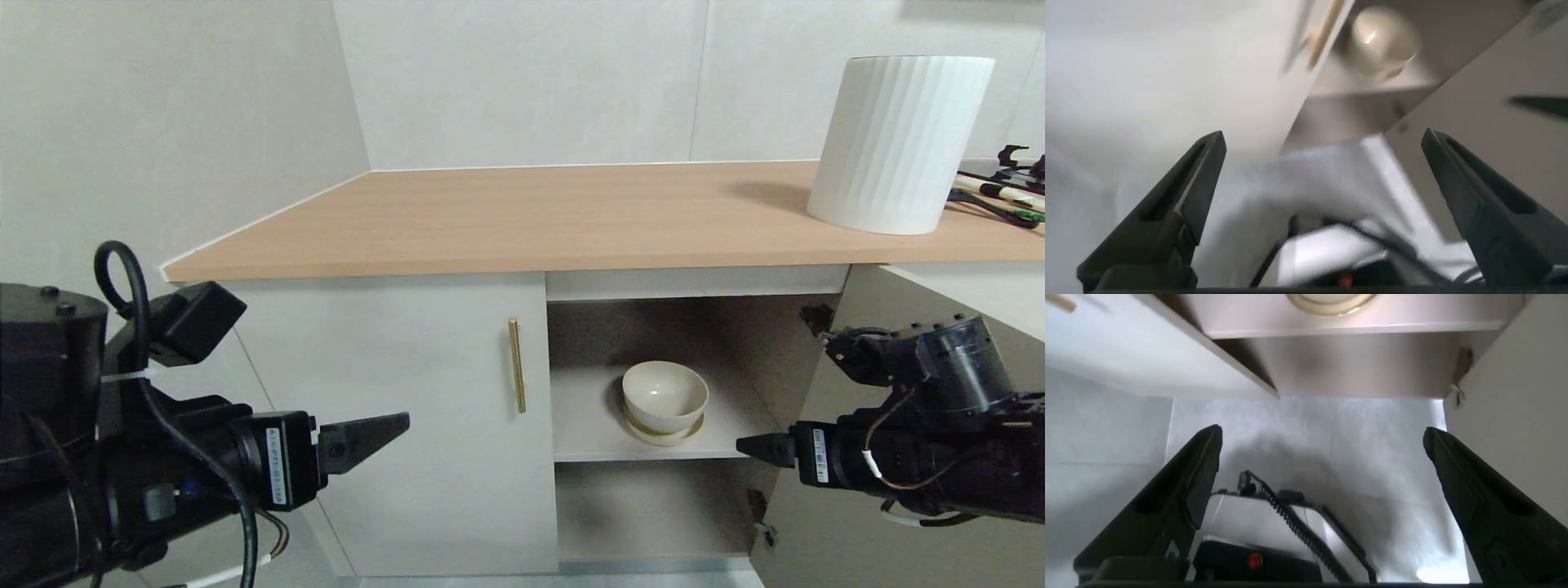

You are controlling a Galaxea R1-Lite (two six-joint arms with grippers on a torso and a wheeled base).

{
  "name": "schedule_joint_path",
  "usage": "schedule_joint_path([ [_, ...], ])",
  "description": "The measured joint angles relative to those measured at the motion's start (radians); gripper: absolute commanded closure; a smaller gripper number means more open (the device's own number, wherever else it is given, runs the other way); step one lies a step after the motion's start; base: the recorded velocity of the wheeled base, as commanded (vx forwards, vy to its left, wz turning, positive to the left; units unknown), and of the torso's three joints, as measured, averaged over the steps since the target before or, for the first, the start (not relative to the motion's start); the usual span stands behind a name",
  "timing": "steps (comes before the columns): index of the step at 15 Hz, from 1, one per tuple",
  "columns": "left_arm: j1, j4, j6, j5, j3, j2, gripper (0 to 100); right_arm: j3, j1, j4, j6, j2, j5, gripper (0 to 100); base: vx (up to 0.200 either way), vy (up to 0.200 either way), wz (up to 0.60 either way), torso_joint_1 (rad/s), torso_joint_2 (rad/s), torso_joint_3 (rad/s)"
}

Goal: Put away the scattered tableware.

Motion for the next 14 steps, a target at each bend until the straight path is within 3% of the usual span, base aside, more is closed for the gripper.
schedule_joint_path([
  [2,0.001,0.059,0.000,0.000,-0.005,0.002,0,0.001,0.006,0.035,-0.002,-0.026,0.002,0,0.000,0.000,0.00,0.000,0.00,0.000],
  [5,-0.016,0.239,0.007,-0.004,-0.054,-0.010,0,-0.008,0.050,0.116,-0.004,-0.072,0.006,0,0.000,0.000,0.00,0.000,0.00,0.000],
  [9,-0.035,0.255,0.010,-0.008,-0.074,-0.013,0,-0.033,0.082,0.174,-0.003,-0.110,0.015,0,0.000,0.000,0.00,0.000,0.00,0.000],
  [14,-0.035,0.249,0.005,-0.008,-0.079,-0.015,0,-0.034,0.098,0.175,-0.003,-0.126,0.006,0,-0.200,0.000,0.00,0.000,0.00,0.009],
])
